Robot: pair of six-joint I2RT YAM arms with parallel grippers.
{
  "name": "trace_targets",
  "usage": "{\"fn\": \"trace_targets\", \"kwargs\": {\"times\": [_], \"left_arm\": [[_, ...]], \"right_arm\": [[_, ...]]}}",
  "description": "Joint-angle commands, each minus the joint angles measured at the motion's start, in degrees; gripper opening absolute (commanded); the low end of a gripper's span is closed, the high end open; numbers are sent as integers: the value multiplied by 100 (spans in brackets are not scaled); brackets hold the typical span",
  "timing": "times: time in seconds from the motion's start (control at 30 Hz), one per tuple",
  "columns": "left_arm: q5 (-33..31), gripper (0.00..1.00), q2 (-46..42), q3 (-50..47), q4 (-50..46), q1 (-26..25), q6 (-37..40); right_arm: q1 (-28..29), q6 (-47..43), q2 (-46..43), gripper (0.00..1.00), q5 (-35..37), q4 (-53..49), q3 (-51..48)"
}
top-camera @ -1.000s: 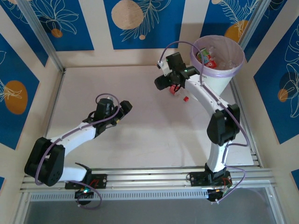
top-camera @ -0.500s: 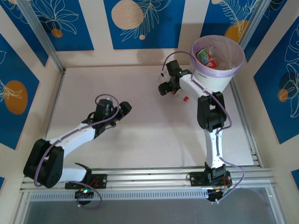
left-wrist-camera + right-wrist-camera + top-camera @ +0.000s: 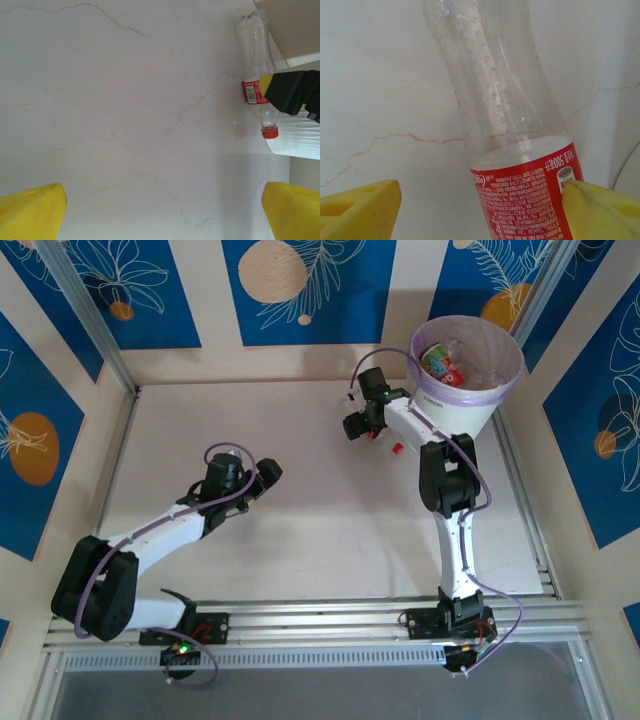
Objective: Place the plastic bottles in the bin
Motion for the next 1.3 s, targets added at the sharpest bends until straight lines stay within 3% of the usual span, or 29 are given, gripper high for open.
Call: {"fn": "trace_targets", "kwargs": {"times": [0.0,0.27,0.83,1.27], "left_arm": [[56,100,15,-61,130,67,20],[69,100,-22,-52,128,65,29],[42,100,-52,-61,106,72,28],[39,100,43,-34,139,73,6]], "right_arm": [[36,5,393,84,-117,-344,247],[6,140,698,86,-257,-733,703],[63,220,339,54,-354,-529,539],[305,-22,-1176,45,-347,-902,774]]}}
